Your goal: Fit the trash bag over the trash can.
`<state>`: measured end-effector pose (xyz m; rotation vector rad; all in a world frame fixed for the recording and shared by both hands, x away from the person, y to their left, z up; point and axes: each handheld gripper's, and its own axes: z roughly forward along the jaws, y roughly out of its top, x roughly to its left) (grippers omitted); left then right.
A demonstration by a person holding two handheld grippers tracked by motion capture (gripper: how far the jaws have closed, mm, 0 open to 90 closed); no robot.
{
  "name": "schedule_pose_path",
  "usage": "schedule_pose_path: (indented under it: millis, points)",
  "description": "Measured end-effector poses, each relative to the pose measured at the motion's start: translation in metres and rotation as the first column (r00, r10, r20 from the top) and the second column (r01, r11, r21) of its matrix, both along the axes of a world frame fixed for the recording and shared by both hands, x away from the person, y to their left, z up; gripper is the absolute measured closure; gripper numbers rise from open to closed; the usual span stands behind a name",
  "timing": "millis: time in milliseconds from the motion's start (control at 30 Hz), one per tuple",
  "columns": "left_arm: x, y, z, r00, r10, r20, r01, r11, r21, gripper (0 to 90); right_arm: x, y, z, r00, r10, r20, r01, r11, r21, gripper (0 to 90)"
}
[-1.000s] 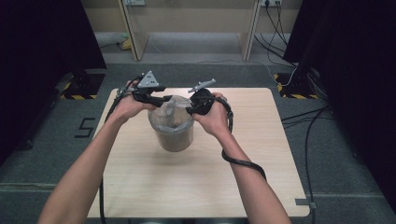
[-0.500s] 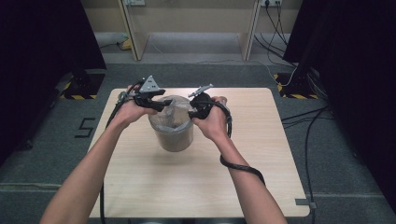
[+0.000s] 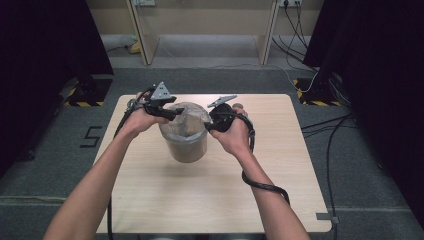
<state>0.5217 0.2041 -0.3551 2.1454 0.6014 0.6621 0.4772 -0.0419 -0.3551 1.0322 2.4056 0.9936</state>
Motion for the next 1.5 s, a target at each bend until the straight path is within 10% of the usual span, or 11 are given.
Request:
schedule_pose_path:
  millis: [400,1133,1500]
  points:
    - [0.006,-0.013,-0.007,0.9997,0.022,0.012,-0.022,0.9991,0.035,42.7,0.001,-0.001,0.008,0.9996,-0.003,0.027,0.002,1.0,0.022,62.2]
    - [0.024,0.015,-0.011,0.9766,0.215,0.017,-0.215,0.9686,0.125,43.6,0.0,0.022,-0.004,0.9968,0.08,-0.002,-0.08,0.997,0.017,61.7]
    - [0.012,0.018,-0.003,0.9836,0.18,0.015,-0.181,0.9811,0.07,39.8,0.0,0.023,0.0,0.9969,0.078,0.007,-0.078,0.996,0.03,60.8]
